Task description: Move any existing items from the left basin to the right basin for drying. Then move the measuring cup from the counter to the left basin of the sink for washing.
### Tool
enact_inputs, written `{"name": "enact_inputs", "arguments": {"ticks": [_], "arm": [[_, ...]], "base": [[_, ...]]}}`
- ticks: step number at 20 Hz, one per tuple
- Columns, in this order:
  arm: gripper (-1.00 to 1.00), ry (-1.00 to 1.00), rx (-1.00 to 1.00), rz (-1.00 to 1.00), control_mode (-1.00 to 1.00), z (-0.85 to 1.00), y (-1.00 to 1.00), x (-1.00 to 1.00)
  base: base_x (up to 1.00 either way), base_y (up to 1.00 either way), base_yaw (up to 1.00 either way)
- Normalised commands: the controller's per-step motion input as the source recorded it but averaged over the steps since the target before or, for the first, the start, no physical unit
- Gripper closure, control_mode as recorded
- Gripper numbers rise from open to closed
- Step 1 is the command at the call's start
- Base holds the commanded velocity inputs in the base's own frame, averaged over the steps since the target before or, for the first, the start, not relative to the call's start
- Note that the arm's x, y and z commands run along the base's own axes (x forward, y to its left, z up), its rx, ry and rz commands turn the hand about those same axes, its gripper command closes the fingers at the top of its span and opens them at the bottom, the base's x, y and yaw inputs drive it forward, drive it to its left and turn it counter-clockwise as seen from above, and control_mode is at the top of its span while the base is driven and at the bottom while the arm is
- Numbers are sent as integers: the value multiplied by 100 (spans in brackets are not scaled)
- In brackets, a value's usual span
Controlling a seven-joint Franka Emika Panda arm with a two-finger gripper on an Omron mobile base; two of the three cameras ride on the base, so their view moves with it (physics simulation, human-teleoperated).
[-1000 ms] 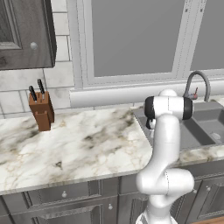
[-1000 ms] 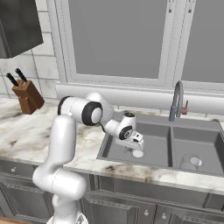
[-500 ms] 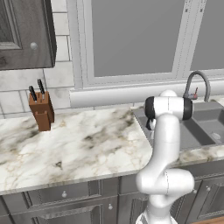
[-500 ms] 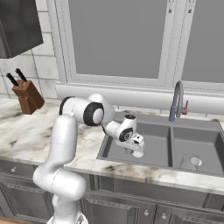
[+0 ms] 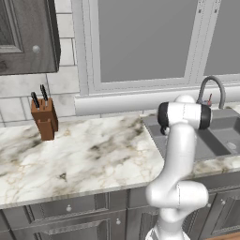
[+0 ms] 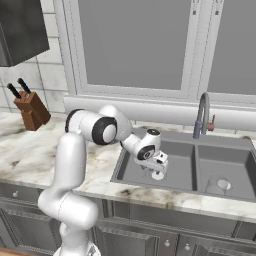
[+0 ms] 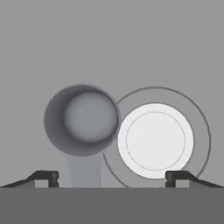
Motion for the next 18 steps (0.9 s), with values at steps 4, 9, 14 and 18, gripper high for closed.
{"name": "enact_inputs", "arguments": {"ticks": [4, 9, 14, 18], "arm": [[-100, -1, 0, 0, -100, 47, 0, -6], [-100, 0, 0, 0, -100, 55, 1, -1], [-100, 0, 0, 0, -100, 53, 2, -10], [-100, 0, 0, -3, -100, 51, 8, -25]], "base": [[0, 0, 0], [0, 0, 0], [0, 0, 0], [0, 0, 0]]}}
